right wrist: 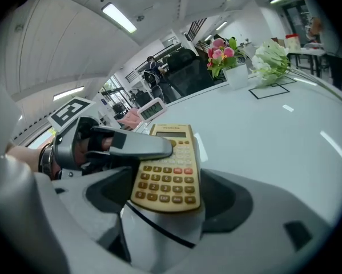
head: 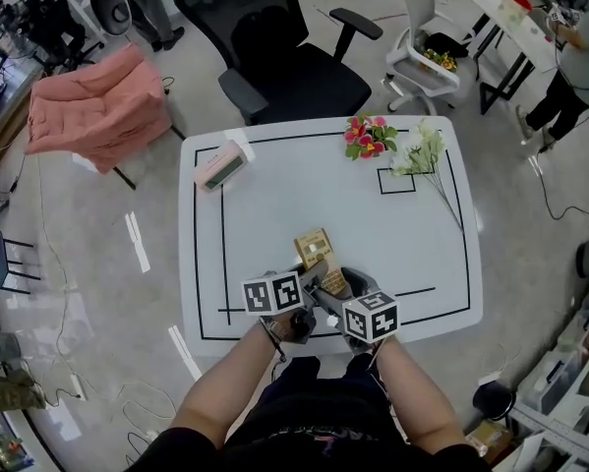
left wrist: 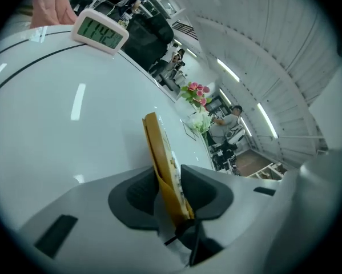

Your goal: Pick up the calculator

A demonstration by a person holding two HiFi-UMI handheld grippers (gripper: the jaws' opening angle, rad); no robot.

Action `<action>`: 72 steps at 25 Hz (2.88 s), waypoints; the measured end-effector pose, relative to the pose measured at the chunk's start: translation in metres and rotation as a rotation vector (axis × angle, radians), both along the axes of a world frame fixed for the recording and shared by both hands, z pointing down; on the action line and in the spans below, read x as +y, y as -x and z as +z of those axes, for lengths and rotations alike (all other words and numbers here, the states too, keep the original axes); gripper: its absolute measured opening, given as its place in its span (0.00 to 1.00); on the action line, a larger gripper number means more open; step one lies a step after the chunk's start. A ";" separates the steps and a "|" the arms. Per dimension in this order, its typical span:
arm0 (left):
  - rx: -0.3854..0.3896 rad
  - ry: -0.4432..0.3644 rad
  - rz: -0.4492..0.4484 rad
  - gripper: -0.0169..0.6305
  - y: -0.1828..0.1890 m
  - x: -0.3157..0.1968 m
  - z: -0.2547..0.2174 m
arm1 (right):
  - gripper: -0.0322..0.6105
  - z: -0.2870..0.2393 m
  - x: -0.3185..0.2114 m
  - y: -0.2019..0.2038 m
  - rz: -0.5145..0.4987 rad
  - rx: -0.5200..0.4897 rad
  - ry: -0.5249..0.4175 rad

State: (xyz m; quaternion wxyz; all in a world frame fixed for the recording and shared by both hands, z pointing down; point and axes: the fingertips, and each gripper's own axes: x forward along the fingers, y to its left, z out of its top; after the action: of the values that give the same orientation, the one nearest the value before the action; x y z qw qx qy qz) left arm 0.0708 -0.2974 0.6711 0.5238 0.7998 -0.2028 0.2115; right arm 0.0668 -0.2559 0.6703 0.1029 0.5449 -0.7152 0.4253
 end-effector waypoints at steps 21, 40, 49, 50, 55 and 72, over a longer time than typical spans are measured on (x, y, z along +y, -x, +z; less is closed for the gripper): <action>0.159 -0.395 -0.201 0.15 -0.017 -0.011 -0.151 | 0.19 -0.160 0.018 -0.107 -0.009 0.263 -0.532; 0.089 -0.664 -0.373 0.15 0.020 0.108 -0.236 | 0.05 -0.247 0.079 -0.105 -0.134 0.152 -0.747; 0.062 -0.734 -0.389 0.15 0.089 0.135 -0.248 | 0.05 -0.246 0.094 -0.036 -0.159 0.135 -0.747; 0.059 -0.740 -0.385 0.15 0.100 0.138 -0.249 | 0.05 -0.246 0.096 -0.026 -0.155 0.136 -0.744; 0.065 -0.741 -0.358 0.15 0.154 0.150 -0.245 | 0.05 -0.244 0.111 0.025 -0.124 0.168 -0.722; 0.176 -0.673 -0.153 0.15 0.216 0.206 -0.218 | 0.05 -0.228 0.204 0.094 0.079 0.315 -0.635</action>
State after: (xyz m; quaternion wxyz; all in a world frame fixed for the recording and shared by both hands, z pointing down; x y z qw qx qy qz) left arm -0.1451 -0.0915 0.4529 0.2607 0.9252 -0.2746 0.0233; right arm -0.0277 -0.0523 0.4426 0.0208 0.6359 -0.7655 0.0963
